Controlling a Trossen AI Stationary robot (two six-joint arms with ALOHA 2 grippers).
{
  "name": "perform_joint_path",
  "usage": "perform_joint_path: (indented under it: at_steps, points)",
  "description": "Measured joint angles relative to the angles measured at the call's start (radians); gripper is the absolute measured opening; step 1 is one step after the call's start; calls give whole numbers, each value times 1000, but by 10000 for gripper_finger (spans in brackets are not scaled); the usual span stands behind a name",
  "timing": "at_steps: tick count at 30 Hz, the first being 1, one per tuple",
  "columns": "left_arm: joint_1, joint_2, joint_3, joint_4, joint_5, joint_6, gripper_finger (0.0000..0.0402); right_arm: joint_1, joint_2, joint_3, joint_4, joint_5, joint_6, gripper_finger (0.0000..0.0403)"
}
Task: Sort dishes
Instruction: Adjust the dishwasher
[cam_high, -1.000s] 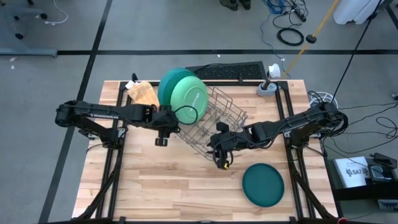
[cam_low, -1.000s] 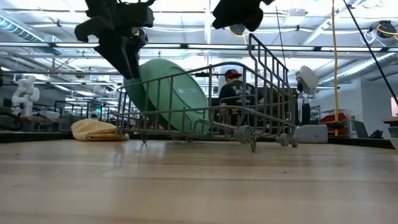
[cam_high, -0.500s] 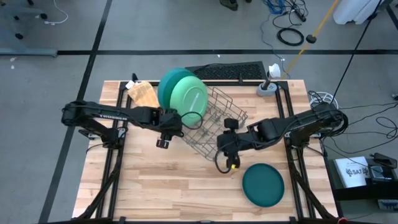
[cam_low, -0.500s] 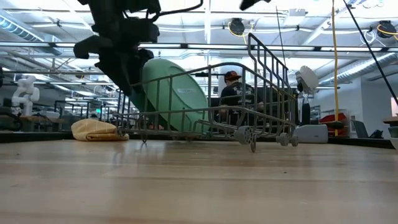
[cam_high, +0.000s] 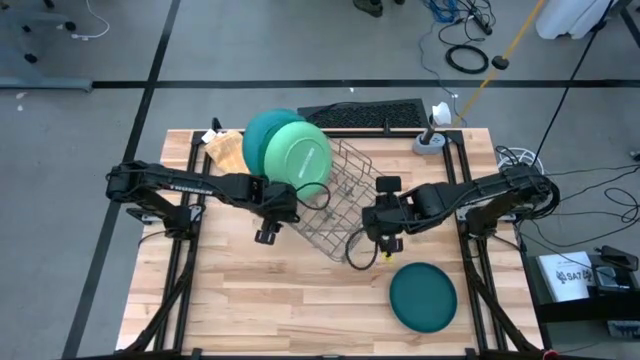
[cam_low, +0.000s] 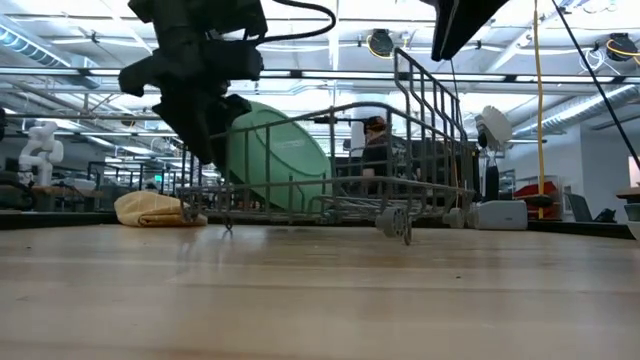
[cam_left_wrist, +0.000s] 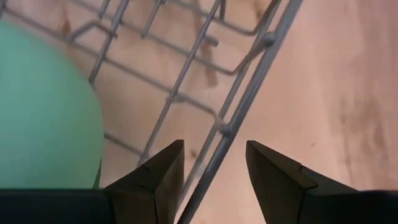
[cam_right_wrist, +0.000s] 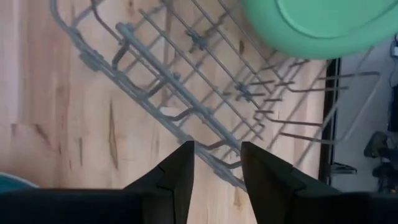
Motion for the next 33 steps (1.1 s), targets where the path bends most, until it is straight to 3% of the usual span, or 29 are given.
perform_joint_path:
  at_steps: [14,23,33]
  points:
    - [-44,2,7,199,145,-118,182,-80,0,0,18,0,-78,126]
    - [-70,1,9,325,151,-162,182,-68,0,0,137,-12,-122,126]
    - [-70,-28,89,293,126,-157,182,-25,49,0,500,-209,-67,126]
